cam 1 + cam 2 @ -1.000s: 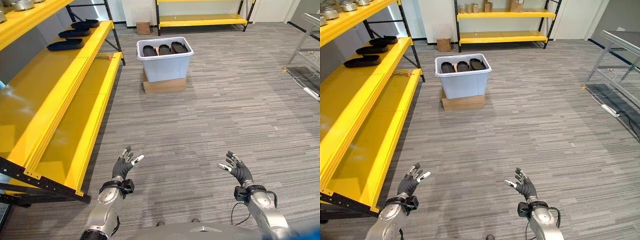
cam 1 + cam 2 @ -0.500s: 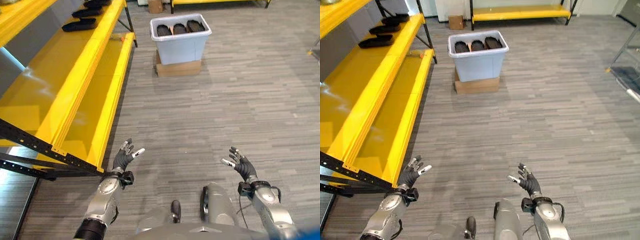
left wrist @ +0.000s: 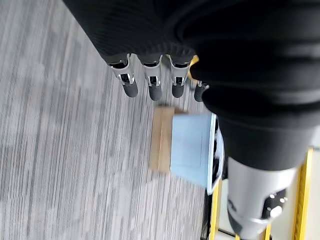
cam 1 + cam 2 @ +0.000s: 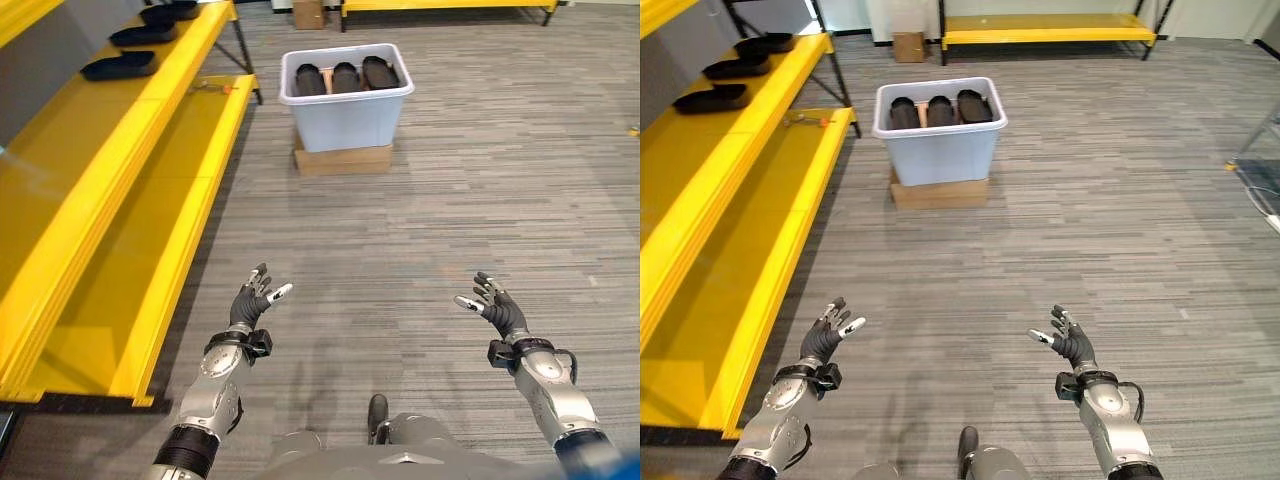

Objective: Move parts from the plastic box to the shelf.

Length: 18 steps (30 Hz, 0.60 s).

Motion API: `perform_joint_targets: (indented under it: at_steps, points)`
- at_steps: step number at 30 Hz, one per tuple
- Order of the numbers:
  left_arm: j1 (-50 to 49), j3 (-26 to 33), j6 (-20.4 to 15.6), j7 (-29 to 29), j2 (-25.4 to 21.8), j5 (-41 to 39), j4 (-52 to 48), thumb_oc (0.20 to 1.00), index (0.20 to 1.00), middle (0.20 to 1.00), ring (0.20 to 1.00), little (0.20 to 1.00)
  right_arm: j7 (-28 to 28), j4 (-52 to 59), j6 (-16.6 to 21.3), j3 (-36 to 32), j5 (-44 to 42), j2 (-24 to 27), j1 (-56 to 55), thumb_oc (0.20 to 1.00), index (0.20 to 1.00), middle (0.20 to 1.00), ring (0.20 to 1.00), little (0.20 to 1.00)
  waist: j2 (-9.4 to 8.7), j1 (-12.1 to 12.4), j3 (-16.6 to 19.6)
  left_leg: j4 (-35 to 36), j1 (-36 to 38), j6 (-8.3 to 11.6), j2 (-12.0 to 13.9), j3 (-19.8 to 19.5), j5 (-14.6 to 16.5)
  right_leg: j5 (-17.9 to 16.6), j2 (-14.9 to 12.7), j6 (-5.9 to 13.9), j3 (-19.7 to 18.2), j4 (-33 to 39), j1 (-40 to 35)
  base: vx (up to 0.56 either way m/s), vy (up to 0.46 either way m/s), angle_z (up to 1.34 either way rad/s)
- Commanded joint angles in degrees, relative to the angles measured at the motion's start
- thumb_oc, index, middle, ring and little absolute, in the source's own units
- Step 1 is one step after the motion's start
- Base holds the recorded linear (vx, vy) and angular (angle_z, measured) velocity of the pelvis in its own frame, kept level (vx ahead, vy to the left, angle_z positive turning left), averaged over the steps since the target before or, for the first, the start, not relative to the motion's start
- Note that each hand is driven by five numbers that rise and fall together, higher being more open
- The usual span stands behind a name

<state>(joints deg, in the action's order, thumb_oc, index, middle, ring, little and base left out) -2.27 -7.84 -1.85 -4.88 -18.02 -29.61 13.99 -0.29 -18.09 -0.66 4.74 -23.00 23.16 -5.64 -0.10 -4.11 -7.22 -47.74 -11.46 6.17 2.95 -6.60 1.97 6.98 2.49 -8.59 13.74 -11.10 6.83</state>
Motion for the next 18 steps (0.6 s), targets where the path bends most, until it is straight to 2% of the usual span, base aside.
perform_joint_targets:
  at_steps: [1, 2, 3, 4, 5, 8, 9, 10, 11, 12, 13, 14, 15, 16, 17, 18]
  points:
    - [0.6, 1.1, -2.3, 0.5, -0.9, -1.2, -3.4, 1.000, 1.000, 1.000, 1.000, 1.000, -0.8, 3.6, 2.0, -2.7, -1.3, 0.3, 0.1, 1.000, 1.000, 1.000, 1.000, 1.000, -1.44, 2.8, -6.4, 8.1, 2.0, -5.06, -2.2, 6.1, -3.9, -6.2, -2.8, 7.95, -4.8, 6.5, -3.0, 0.50, -0.009, -0.16]
    - [-0.4, 1.2, -2.1, 0.4, -0.7, -1.0, -2.8, 1.000, 1.000, 1.000, 1.000, 1.000, -0.9, 2.9, 2.0, -3.0, -1.1, -0.6, -1.1, 1.000, 1.000, 1.000, 1.000, 1.000, -2.56, 4.2, -6.1, 18.9, -3.7, -5.98, -2.4, 7.3, -1.3, -5.0, -3.4, 8.92, -6.5, 8.7, -7.1, 0.40, 0.026, -0.35]
    - [-0.4, 1.2, -2.1, 0.4, -0.7, -1.0, -2.8, 1.000, 1.000, 1.000, 1.000, 1.000, -0.9, 2.9, 2.0, -3.0, -1.1, -0.6, -1.1, 1.000, 1.000, 1.000, 1.000, 1.000, -2.74, 4.2, -6.0, 19.4, -3.6, -6.02, -2.5, 7.4, -1.6, -5.1, -3.6, 8.95, -6.5, 8.8, -7.1, 0.44, 0.077, -0.40]
    - [-0.9, 1.1, -2.0, 0.5, -0.6, -1.0, -2.8, 1.000, 1.000, 1.000, 1.000, 1.000, -0.8, 2.7, 1.9, -2.9, -0.9, -0.8, -1.6, 1.000, 1.000, 1.000, 1.000, 1.000, -3.00, 4.7, -5.8, 23.6, -3.3, -5.98, -2.2, 7.4, -1.8, -4.7, -3.5, 9.21, -7.3, 9.1, -8.3, 0.23, 0.072, -0.29]
    - [-1.3, 1.1, -1.9, 0.6, -0.5, -0.6, -2.5, 1.000, 1.000, 1.000, 1.000, 1.000, -0.6, 2.5, 1.9, -2.6, -0.6, -1.2, -2.0, 1.000, 1.000, 1.000, 1.000, 1.000, -2.89, 5.1, -5.5, 31.4, -3.4, -5.56, -1.7, 6.9, -4.0, -4.0, -3.1, 9.25, -7.8, 9.7, -9.8, 0.37, 0.111, -0.31]
    - [-2.1, 1.5, -1.7, 0.8, -0.3, 0.0, -2.2, 1.000, 1.000, 1.000, 1.000, 1.000, -0.3, 1.4, 1.8, -2.3, 1.1, -1.6, -2.3, 1.000, 1.000, 1.000, 1.000, 1.000, -2.07, 6.7, -4.6, 44.9, -4.1, -2.95, 0.2, 4.8, -12.8, -1.6, -1.9, 9.73, -10.5, 11.2, -16.1, 0.54, 0.201, -0.51]
    - [-2.9, 2.1, -1.8, 0.9, -0.3, -0.5, -2.2, 1.000, 1.000, 1.000, 1.000, 1.000, 0.4, 1.6, 1.4, -1.9, 1.7, -1.9, -2.4, 1.000, 1.000, 1.000, 1.000, 1.000, -2.59, 7.2, -3.4, 44.3, -3.2, -3.38, 0.3, 4.7, -11.5, -0.2, -2.6, 10.60, -12.0, 11.1, -18.5, 0.74, 0.316, -0.72]
    - [-3.2, 1.8, -1.7, 0.8, -0.4, -0.7, -2.3, 1.000, 1.000, 1.000, 1.000, 1.000, 0.7, 1.7, 1.5, -1.7, 1.9, -2.5, -2.6, 1.000, 1.000, 1.000, 1.000, 1.000, -3.27, 7.5, -2.4, 42.6, -3.3, -4.29, -0.6, 4.5, -11.0, 0.0, -4.5, 11.56, -11.9, 10.8, -19.6, 0.61, 0.281, -0.93]
    - [-3.1, 1.8, -1.6, 0.8, -0.5, -0.9, -2.7, 1.000, 1.000, 1.000, 1.000, 1.000, 0.8, 1.7, 1.5, -1.5, 1.5, -2.9, -2.3, 1.000, 1.000, 1.000, 1.000, 1.000, -3.84, 7.6, -1.8, 41.5, -3.6, -4.71, -1.1, 4.7, -9.8, 0.2, -5.2, 12.00, -12.4, 10.8, -19.8, 0.59, 0.281, -0.78]
    - [-2.6, 1.6, -1.5, 0.5, -0.9, -1.0, -2.9, 1.000, 1.000, 1.000, 1.000, 1.000, 0.8, 2.4, 1.6, -1.5, 1.1, -3.5, -2.0, 1.000, 1.000, 1.000, 1.000, 1.000, -4.86, 7.9, -0.9, 37.2, -5.3, -5.83, -2.6, 6.1, -6.6, -1.0, -7.4, 13.37, -12.4, 9.6, -20.2, 0.36, 0.183, -0.38]
    - [-2.6, 1.6, -1.5, 0.5, -0.9, -1.0, -2.9, 1.000, 1.000, 1.000, 1.000, 1.000, 0.8, 2.4, 1.6, -1.5, 1.1, -3.5, -2.0, 1.000, 1.000, 1.000, 1.000, 1.000, -4.86, 7.9, -0.9, 37.2, -5.4, -5.83, -2.6, 6.1, -6.5, -0.9, -7.4, 13.37, -12.4, 9.6, -20.2, 0.64, 0.379, 0.24]
    - [-2.1, 1.4, -1.1, 0.1, -1.7, -0.7, -3.3, 1.000, 1.000, 1.000, 1.000, 1.000, 1.0, 2.8, 1.6, -1.3, 1.0, -4.2, -1.5, 1.000, 1.000, 1.000, 1.000, 1.000, -5.93, 7.9, 0.0, 34.8, -3.9, -8.90, -5.1, 7.1, -1.8, -8.3, -9.6, 14.99, -12.7, -3.1, -15.5, 0.39, 0.246, 0.26]
    - [-2.1, 1.4, -1.1, 0.1, -1.7, -0.7, -3.3, 1.000, 1.000, 1.000, 1.000, 1.000, 1.0, 2.8, 1.6, -1.3, 1.0, -4.2, -1.5, 1.000, 1.000, 1.000, 1.000, 1.000, -5.86, 8.0, 0.2, 34.9, -4.1, -8.89, -5.0, 7.1, -2.0, -8.4, -9.5, 14.98, -12.8, -3.1, -15.2, 0.48, 0.331, 0.21]
    - [-1.7, 1.5, -1.0, -0.2, -2.1, -0.4, -3.4, 1.000, 1.000, 1.000, 1.000, 1.000, 1.0, 2.8, 1.6, -1.1, 1.2, -4.3, -1.4, 1.000, 1.000, 1.000, 1.000, 1.000, -5.46, 7.7, -0.4, 35.4, -2.3, -9.70, -5.5, 7.1, -1.2, -12.9, -9.4, 15.07, -12.8, -9.6, -12.1, 0.16, 0.164, 0.13]
    - [-1.5, 1.4, -1.0, -0.3, -2.5, -0.4, -3.5, 1.000, 1.000, 1.000, 1.000, 1.000, 1.1, 2.9, 1.5, -0.9, 1.2, -4.5, -1.2, 1.000, 1.000, 1.000, 1.000, 1.000, -4.59, 7.0, -1.3, 36.6, 0.1, -10.08, -5.6, 6.9, -0.8, -15.3, -8.8, 15.38, -12.5, -15.0, -8.8, 0.26, 0.242, 0.09]
    - [-1.6, 1.5, -0.8, -0.4, -2.7, -0.2, -3.6, 1.000, 1.000, 1.000, 1.000, 1.000, 1.3, 2.8, 1.5, -0.8, 1.2, -4.7, -1.3, 1.000, 1.000, 1.000, 1.000, 1.000, -3.60, 6.3, -2.0, 37.7, 2.4, -10.47, -5.5, 6.8, -0.5, -15.6, -7.9, 15.42, -11.8, -19.6, -6.6, 0.31, 0.232, 0.25]
